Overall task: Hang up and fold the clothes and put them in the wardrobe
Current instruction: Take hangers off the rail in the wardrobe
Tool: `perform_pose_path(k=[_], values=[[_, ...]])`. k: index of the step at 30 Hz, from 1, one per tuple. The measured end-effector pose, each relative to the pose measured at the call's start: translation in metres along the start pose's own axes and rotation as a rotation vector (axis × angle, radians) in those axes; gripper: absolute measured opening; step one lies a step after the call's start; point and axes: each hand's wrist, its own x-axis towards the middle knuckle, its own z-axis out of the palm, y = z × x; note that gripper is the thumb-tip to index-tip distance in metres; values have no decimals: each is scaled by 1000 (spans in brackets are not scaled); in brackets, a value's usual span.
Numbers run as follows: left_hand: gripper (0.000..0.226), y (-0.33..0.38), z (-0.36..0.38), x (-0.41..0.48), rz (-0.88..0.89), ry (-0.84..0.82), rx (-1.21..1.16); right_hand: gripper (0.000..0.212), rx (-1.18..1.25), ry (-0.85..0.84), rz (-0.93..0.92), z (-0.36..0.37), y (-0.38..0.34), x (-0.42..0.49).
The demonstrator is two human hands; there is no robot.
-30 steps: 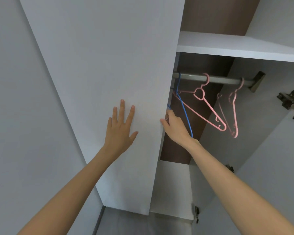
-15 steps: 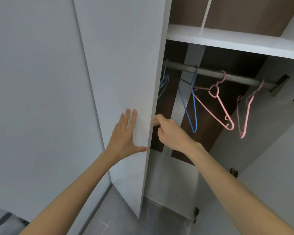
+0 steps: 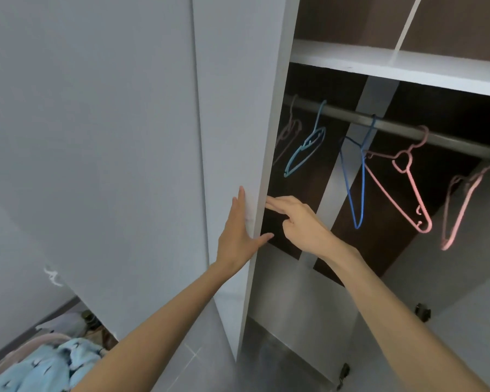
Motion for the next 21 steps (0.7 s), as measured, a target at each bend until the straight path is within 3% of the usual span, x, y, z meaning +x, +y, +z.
perform_pose_path(k=[11,16,21], values=[[105,-17,-7,-10,-5,96,-110,66,-47,-16,-71,6,-5,0],[95,-47,-47,-27,4,79,-189,66,182,58,-195,22,-51,20],[78,-88,-99,-45,-7,142,-209,67,150,19,-398,54,-100,45]])
